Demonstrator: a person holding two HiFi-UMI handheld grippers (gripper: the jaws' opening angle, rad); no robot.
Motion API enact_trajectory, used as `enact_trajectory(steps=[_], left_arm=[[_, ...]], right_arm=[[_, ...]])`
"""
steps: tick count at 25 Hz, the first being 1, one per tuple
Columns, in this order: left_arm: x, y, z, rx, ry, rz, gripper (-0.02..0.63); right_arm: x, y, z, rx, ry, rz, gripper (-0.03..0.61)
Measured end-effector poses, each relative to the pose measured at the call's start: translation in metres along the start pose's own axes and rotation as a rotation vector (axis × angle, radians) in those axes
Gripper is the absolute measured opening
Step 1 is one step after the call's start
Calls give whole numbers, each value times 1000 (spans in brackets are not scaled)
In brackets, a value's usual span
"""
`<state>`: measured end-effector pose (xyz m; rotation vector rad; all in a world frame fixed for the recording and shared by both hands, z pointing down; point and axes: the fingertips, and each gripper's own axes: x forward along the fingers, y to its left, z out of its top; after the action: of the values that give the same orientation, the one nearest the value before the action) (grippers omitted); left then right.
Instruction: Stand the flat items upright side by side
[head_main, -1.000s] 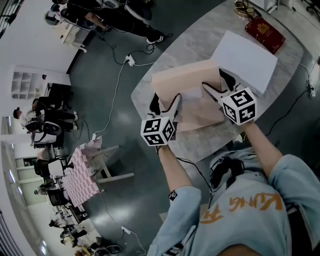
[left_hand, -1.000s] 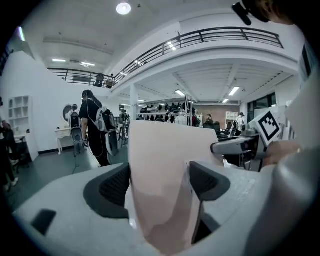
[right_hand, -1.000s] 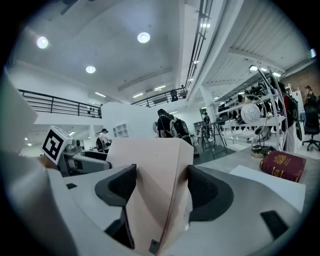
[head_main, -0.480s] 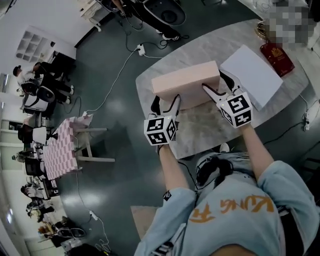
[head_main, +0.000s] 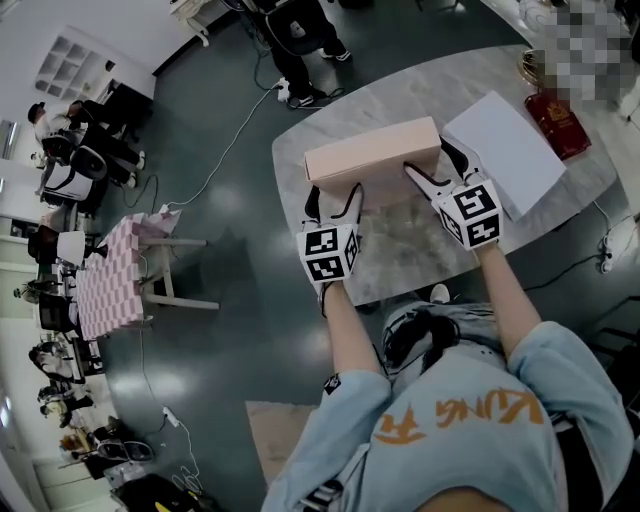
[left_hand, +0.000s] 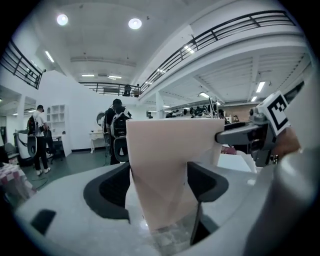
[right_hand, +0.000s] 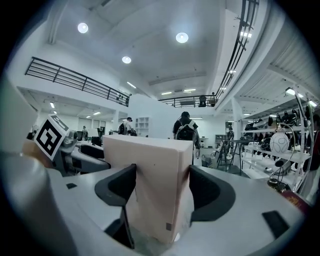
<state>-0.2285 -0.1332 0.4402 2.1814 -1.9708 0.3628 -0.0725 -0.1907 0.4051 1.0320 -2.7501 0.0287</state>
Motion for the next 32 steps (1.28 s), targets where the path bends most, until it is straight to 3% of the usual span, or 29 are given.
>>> enact_trajectory(steps=[20,28,32], left_arm=[[-4,1,-7,-31,30,26,362],[-21,-1,-6,-97,-30,85,219],[-22,-10,-6,-98,-48,66,117]], right_arm=[[8,-8,-2,70,5,17,316],[-8,-11,-7,89,-18,-16,176],[-14,-13,-5,99,-33,-32,124]])
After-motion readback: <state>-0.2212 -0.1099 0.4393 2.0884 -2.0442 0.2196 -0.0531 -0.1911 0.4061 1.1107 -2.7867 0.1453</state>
